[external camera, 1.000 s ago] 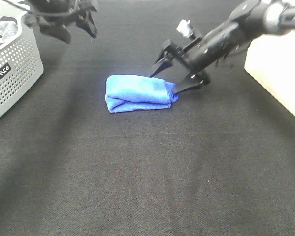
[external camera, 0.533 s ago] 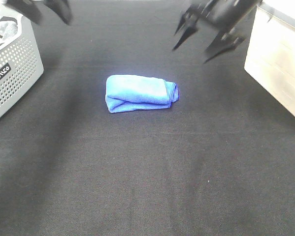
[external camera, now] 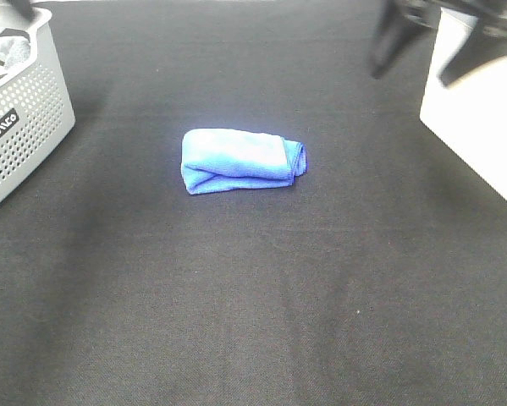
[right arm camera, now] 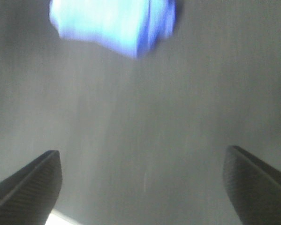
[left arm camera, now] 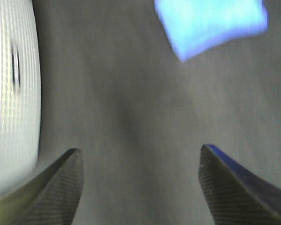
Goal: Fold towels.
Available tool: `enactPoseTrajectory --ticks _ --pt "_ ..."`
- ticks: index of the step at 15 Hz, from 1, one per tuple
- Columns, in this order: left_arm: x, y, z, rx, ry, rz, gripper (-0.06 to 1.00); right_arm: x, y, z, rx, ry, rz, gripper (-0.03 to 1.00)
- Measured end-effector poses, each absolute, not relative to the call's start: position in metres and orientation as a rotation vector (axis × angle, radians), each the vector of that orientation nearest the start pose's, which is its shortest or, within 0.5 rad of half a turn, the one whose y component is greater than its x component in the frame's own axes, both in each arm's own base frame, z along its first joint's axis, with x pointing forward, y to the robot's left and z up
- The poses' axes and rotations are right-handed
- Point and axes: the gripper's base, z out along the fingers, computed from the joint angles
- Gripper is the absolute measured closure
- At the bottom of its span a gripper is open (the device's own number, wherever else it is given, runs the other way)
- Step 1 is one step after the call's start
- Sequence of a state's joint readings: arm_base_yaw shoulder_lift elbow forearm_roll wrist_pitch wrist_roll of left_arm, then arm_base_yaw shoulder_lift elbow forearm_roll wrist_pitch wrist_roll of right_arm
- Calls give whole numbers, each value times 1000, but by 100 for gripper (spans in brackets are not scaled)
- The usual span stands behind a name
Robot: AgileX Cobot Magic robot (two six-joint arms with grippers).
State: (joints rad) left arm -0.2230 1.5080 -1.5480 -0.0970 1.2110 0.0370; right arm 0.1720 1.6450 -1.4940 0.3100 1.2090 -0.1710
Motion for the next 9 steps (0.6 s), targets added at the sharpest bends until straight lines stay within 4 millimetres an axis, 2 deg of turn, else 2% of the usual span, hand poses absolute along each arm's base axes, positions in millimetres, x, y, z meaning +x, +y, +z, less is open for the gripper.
enactPoseTrajectory --ticks 1,2,4,5,6,7,9 --pt "270 -70 383 325 2636 -194 28 292 76 332 -394 2783 414 9" --pt "229 -60 373 322 2655 -194 28 270 71 334 -399 2782 392 9" --pt "172 -48 364 320 2625 -196 28 228 62 332 -401 2758 359 9" --pt "158 -44 364 318 2600 -199 28 217 59 330 -401 2751 352 9" --pt "129 -38 359 316 2560 -202 28 188 53 326 -400 2725 333 9" --pt "93 -29 350 326 2493 -202 28 169 49 318 -401 2726 326 9" --pt "43 -18 336 351 2346 -197 28 129 42 304 -402 2694 321 9"
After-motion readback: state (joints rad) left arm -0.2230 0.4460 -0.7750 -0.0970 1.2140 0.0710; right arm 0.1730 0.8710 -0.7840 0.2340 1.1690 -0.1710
